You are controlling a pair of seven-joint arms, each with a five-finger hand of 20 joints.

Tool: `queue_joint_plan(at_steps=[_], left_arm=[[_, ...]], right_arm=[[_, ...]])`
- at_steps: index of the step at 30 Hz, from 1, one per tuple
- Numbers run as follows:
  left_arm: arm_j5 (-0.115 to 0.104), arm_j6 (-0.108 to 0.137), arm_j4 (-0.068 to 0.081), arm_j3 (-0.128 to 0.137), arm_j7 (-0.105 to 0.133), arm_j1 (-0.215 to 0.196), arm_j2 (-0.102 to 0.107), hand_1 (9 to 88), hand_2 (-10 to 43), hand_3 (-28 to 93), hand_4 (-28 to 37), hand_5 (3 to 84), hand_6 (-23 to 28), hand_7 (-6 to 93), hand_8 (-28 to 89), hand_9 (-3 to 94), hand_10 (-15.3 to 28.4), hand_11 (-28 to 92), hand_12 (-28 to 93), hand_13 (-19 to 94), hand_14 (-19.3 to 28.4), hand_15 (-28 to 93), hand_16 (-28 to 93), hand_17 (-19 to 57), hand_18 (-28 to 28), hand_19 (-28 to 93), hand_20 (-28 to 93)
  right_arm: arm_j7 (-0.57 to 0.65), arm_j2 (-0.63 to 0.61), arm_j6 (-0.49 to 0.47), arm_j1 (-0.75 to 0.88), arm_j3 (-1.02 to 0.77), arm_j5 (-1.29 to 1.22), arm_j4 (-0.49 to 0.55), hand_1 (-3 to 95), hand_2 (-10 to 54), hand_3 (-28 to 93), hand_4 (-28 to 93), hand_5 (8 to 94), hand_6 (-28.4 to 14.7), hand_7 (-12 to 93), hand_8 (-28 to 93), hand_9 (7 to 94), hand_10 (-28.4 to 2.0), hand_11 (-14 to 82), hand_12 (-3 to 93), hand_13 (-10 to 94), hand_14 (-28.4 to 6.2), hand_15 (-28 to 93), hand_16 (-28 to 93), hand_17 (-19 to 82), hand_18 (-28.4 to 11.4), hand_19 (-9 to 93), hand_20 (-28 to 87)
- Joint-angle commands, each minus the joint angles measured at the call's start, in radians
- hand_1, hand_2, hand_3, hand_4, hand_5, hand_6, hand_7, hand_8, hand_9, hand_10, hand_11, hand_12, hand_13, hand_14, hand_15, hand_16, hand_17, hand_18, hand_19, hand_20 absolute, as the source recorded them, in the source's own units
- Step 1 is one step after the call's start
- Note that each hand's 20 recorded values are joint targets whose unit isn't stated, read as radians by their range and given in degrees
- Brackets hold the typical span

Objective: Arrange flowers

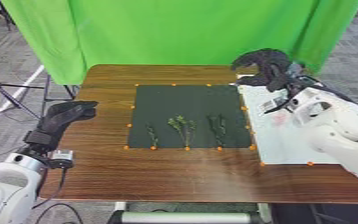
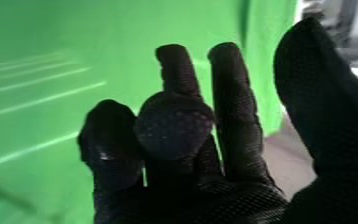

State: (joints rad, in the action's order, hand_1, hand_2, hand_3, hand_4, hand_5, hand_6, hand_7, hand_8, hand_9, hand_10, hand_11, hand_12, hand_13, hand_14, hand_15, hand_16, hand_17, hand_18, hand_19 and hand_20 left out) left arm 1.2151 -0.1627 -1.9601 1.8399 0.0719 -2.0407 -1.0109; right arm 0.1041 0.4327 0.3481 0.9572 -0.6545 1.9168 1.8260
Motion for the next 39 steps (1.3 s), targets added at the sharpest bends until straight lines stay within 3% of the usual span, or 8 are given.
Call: queue_joint_plan(at_steps=[1, 9, 15, 23, 27, 31, 35, 39], left_arm=[[0.001, -0.009, -0.004, 0.006, -0.009, -0.015, -0.01, 28.9, -2.0, 58, -19.5, 49.2, 2.8, 13.8, -6, 46.0, 16.3, 20, 12, 37, 20.2, 22, 0, 3.0, 14.5, 15, 15], [0.001, -0.007, -0.005, 0.009, 0.0, -0.014, -0.006, 28.9, -1.8, 58, -19.4, 49.1, 2.8, 13.7, -6, 45.8, 16.3, 20, 12, 37, 20.2, 22, 0, 3.0, 14.5, 15, 15], [-0.007, 0.031, -0.008, 0.003, 0.027, -0.025, -0.006, 28.3, -1.6, 58, -19.7, 48.4, 3.7, 13.1, -6, 45.0, 16.4, 19, 12, 35, 19.4, 19, -1, 3.4, 14.1, 15, 14], [-0.007, 0.01, -0.007, 0.011, 0.016, -0.034, -0.012, 27.7, -1.5, 58, -20.0, 46.9, 5.0, 12.0, -6, 44.0, 16.3, 19, 12, 34, 19.3, 19, 0, 3.5, 13.7, 15, 14], [-0.005, 0.001, -0.009, 0.011, 0.015, -0.035, -0.014, 27.5, -1.6, 58, -20.1, 46.9, 5.1, 11.9, -6, 44.0, 16.3, 19, 12, 35, 19.6, 20, 1, 3.2, 13.9, 15, 14], [-0.003, -0.004, -0.009, 0.008, 0.011, -0.034, -0.017, 27.4, -1.6, 58, -20.3, 46.9, 5.1, 11.9, -6, 44.1, 16.3, 19, 12, 35, 19.7, 20, 1, 3.1, 14.2, 15, 15], [0.0, -0.012, -0.009, 0.007, 0.011, -0.032, -0.018, 27.4, -1.5, 58, -20.2, 46.8, 5.0, 11.9, -6, 44.1, 16.3, 19, 12, 35, 19.7, 21, 1, 3.0, 14.3, 15, 15], [-0.001, 0.0, -0.011, 0.009, 0.01, -0.036, -0.019, 27.2, -1.5, 58, -20.1, 46.8, 5.0, 11.9, -6, 44.1, 16.3, 19, 12, 35, 19.8, 21, 1, 3.0, 14.4, 15, 15]], right_arm=[[0.024, -0.057, -0.097, 0.184, -0.155, 0.077, -0.029, 34.3, -9.5, 69, -14, 52.7, 3.1, 22, -7, 57.3, -12.6, 14.7, 25.9, 81, -3.1, 70, 32, 56, -14.2, 93, 63], [0.042, -0.052, -0.157, 0.283, -0.216, 0.091, -0.062, 35.6, -9.5, 69, -15, 54.4, 3.6, 23, -7, 58.8, -12.5, 15.6, 26.2, 81, -3.4, 70, 31, 56, -14.5, 93, 63], [0.06, -0.042, -0.186, 0.345, -0.244, 0.114, -0.091, 36.0, -9.5, 69, -15, 54.8, 3.6, 24, -7, 59.5, -12.4, 16.3, 26.4, 81, -3.7, 70, 31, 56, -14.9, 93, 63], [0.072, -0.034, -0.209, 0.471, -0.348, 0.108, -0.107, 35.7, -9.5, 69, -14, 54.8, 3.6, 24, -8, 60.5, -12.8, 17.1, 26.5, 81, -3.9, 70, 31, 56, -15.3, 93, 63], [0.053, -0.022, -0.291, 0.514, -0.407, 0.093, -0.115, 33.2, -9.5, 70, -14, 54.8, 3.6, 24, -8, 60.5, -12.8, 17.1, 26.5, 81, -4.2, 70, 31, 56, -15.6, 93, 64], [0.051, -0.012, -0.315, 0.516, -0.404, 0.091, -0.128, 29.9, -9.5, 70, -14, 53.7, 2.9, 22, -7, 59.6, -13.2, 16.2, 26.3, 80, -5.3, 70, 32, 54, -16.6, 93, 63], [0.068, -0.008, -0.296, 0.52, -0.391, 0.095, -0.132, 29.7, -9.5, 69, -14, 53.5, 2.9, 21, -7, 59.3, -13.2, 15.7, 26.2, 80, -5.5, 70, 31, 54, -16.7, 93, 63], [0.096, -0.002, -0.174, 0.501, -0.328, 0.082, -0.148, 37.5, -9.5, 68, -15, 54.8, 3.2, 23, -7, 61.3, -13.1, 17.3, 26.6, 81, -4.8, 70, 31, 55, -16.2, 93, 62]])
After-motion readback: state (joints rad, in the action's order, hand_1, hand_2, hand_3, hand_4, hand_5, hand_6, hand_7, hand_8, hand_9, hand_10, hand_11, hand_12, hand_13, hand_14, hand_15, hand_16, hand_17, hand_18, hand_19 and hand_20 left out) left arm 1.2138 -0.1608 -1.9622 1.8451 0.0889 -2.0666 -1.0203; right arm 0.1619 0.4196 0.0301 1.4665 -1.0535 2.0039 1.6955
